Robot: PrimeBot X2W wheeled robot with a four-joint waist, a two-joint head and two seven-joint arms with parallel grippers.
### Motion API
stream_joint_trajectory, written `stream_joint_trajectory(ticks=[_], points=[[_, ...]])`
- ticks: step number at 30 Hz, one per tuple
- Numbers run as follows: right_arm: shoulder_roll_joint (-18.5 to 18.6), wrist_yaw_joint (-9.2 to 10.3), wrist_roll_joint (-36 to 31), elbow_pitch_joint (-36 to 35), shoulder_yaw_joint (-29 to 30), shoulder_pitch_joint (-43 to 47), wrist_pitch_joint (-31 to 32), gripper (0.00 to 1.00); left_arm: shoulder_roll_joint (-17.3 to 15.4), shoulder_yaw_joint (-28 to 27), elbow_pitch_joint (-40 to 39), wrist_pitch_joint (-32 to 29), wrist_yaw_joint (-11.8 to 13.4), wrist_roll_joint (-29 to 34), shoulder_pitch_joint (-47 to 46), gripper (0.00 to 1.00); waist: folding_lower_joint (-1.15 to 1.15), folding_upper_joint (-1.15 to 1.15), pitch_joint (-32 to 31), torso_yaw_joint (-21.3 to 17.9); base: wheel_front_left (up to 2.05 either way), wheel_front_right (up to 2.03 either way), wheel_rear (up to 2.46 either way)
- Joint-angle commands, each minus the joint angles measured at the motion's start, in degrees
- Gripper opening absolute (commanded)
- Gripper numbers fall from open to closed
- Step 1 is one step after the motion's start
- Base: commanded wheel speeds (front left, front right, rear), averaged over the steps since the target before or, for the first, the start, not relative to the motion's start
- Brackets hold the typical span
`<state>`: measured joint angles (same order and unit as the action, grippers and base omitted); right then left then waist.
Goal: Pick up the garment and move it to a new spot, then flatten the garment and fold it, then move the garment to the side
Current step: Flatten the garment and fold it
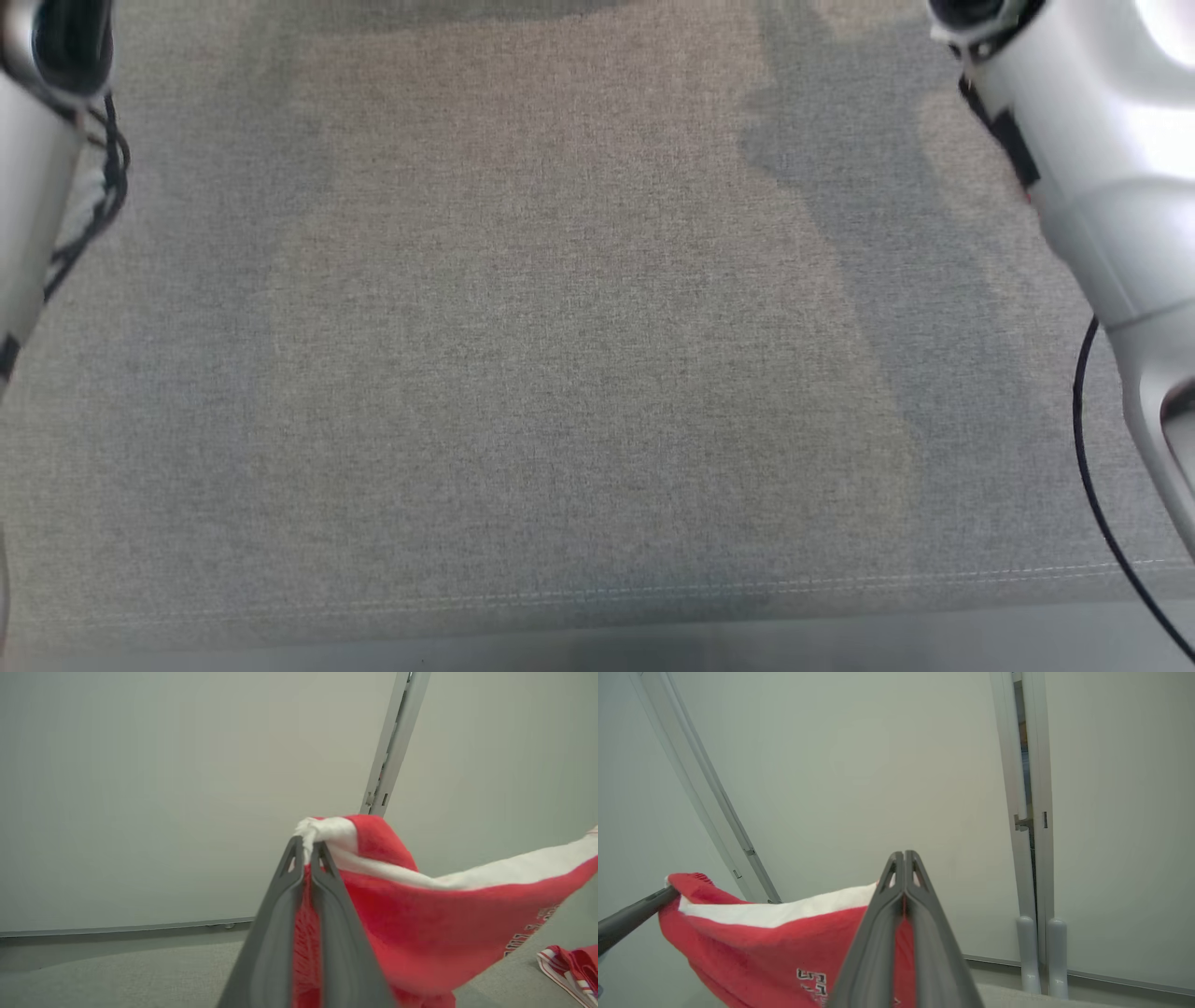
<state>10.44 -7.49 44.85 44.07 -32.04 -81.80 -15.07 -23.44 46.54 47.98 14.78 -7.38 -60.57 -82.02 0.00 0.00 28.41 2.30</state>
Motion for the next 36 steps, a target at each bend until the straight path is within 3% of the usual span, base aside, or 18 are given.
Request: stream_joint_trajectory(ticks=[1,6,10,14,23,36], points=[[0.73,0.0,1.23,-1.35,-0.66,2.47,-0.21,0.0,-0.83,-0.68,-1.09,0.43,-0.14,-0.77,2.72,0.0,0.0,0.0,-1.31,-0.26,0.0,0.0,0.0],[3.37,0.0,6.41,-7.34,-4.58,12.11,-0.21,0.0,-1.76,-6.17,-5.6,0.37,-0.15,-2.79,13.9,0.0,0.0,0.0,-4.69,-0.27,0.0,0.0,0.0],[5.4,0.0,9.45,-12.29,-6.82,20.32,-0.21,0.0,-0.87,-9.54,-9.12,0.36,0.76,-0.33,23.67,0.0,0.0,0.0,-7.98,-0.18,0.0,0.0,0.0],[6.8,0.0,10.39,-16.55,-8.64,28.32,-0.21,0.0,1.47,-14.58,-13.03,0.38,1.9,1.1,33.34,0.0,0.0,0.0,-11.16,-0.29,0.0,0.0,0.0],[9.0,-0.01,10.15,-23.59,-6.91,46.07,-0.21,0.0,8.47,-25.79,-20.02,0.37,4.54,7.53,54.91,0.0,0.0,0.0,-18.78,-0.46,0.0,0.0,0.0],[11.9,0.04,10.37,-30.32,-5.11,66.32,-0.21,0.0,16.78,-38.56,-23.17,0.39,3.95,14.87,75.94,0.0,0.0,0.0,-24.87,1.18,0.0,0.0,0.0]])
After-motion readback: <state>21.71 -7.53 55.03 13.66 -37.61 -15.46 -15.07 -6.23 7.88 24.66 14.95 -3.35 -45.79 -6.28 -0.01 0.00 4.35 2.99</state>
